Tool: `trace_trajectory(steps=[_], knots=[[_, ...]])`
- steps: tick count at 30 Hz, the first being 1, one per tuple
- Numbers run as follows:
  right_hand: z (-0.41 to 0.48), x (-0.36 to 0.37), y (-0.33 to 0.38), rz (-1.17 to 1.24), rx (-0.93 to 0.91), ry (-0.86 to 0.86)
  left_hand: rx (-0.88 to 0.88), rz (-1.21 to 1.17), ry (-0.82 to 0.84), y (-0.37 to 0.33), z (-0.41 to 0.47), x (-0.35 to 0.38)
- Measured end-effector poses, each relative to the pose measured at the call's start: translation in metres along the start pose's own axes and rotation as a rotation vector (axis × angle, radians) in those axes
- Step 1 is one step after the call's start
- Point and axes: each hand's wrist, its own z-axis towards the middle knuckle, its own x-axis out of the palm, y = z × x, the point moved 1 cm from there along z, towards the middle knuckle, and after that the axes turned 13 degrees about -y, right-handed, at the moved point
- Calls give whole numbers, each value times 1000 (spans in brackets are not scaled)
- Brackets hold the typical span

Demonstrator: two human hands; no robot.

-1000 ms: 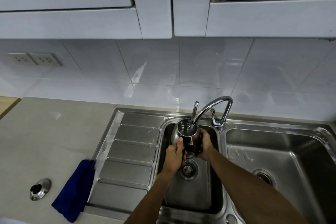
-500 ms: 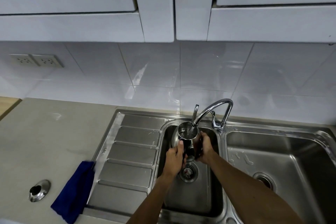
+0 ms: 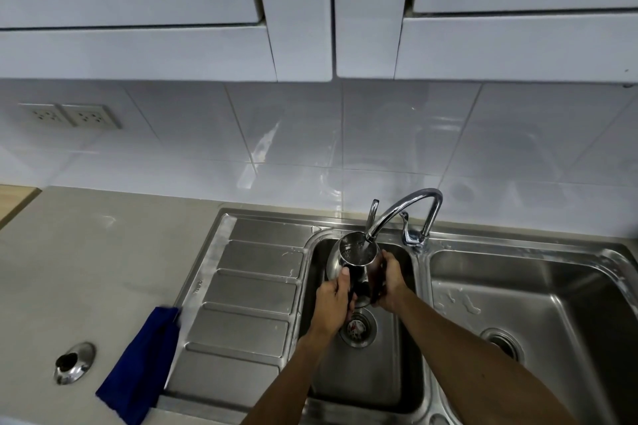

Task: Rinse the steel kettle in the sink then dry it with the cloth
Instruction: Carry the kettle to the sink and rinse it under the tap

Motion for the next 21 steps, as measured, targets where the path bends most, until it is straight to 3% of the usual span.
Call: trace_trajectory(steps=[21], knots=[[23, -4, -11, 53, 6, 3, 8, 3, 3, 9, -3, 1]])
